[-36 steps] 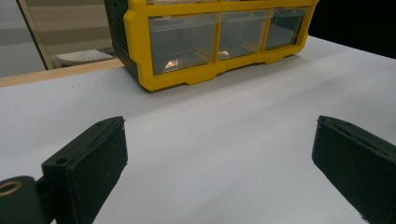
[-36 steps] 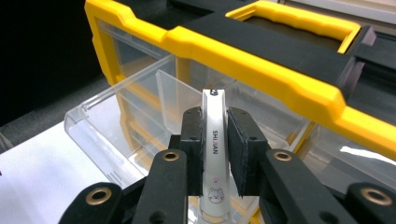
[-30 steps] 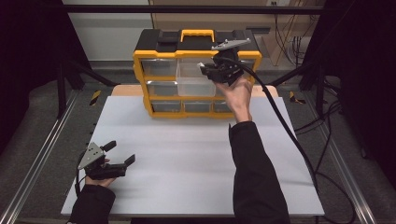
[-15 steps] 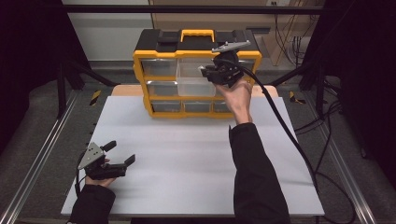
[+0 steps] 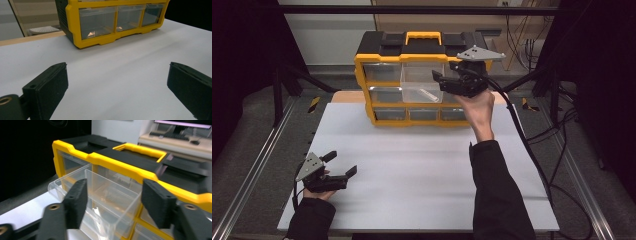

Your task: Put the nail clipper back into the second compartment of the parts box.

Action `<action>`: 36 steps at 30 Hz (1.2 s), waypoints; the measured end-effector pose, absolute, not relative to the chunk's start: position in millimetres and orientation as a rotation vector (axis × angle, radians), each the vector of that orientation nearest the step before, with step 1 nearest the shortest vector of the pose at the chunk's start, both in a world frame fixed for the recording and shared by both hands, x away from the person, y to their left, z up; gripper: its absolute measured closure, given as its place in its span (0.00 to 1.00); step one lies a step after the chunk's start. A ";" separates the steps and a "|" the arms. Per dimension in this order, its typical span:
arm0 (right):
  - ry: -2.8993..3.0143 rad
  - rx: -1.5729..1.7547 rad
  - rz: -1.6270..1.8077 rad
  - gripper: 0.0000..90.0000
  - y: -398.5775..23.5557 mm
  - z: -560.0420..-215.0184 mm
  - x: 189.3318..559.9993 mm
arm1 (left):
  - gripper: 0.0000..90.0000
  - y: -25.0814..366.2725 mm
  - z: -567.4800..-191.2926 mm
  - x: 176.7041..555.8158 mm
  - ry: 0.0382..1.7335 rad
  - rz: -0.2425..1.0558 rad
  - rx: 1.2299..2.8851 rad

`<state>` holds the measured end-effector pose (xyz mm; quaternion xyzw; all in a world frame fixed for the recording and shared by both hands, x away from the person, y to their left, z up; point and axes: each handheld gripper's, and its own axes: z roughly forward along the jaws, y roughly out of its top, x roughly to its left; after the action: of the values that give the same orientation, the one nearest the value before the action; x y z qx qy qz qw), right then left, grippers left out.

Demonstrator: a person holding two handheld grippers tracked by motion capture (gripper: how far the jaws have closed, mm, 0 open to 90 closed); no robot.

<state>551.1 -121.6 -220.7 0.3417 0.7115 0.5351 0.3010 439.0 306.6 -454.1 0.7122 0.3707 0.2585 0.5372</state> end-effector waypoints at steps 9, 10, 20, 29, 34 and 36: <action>1.831 0.904 1.508 0.09 -152.1 -240.2 522.3 | 0.04 305.6 -454.5 439.2 0.882 0.617 1.701; 1.829 0.905 1.515 0.07 -155.0 -244.2 519.1 | 0.04 305.6 -454.6 439.3 0.882 0.616 1.702; 1.879 0.919 1.509 0.03 -175.5 -306.4 490.7 | 0.04 305.2 -454.5 439.1 0.880 0.616 1.702; 1.861 0.962 1.573 0.03 -208.0 -374.0 468.1 | 0.04 304.3 -455.3 439.3 0.875 0.613 1.708; 1.900 0.963 1.558 0.03 -227.0 -402.2 459.0 | 0.04 304.0 -455.3 439.0 0.871 0.614 1.706; 1.908 0.954 1.536 0.03 -232.0 -411.4 455.3 | 0.04 303.8 -455.3 438.7 0.873 0.613 1.704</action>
<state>455.3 -232.0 -411.4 0.3509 0.7021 0.5653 0.2535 438.7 303.8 -455.3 0.7157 0.3664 0.2576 0.5358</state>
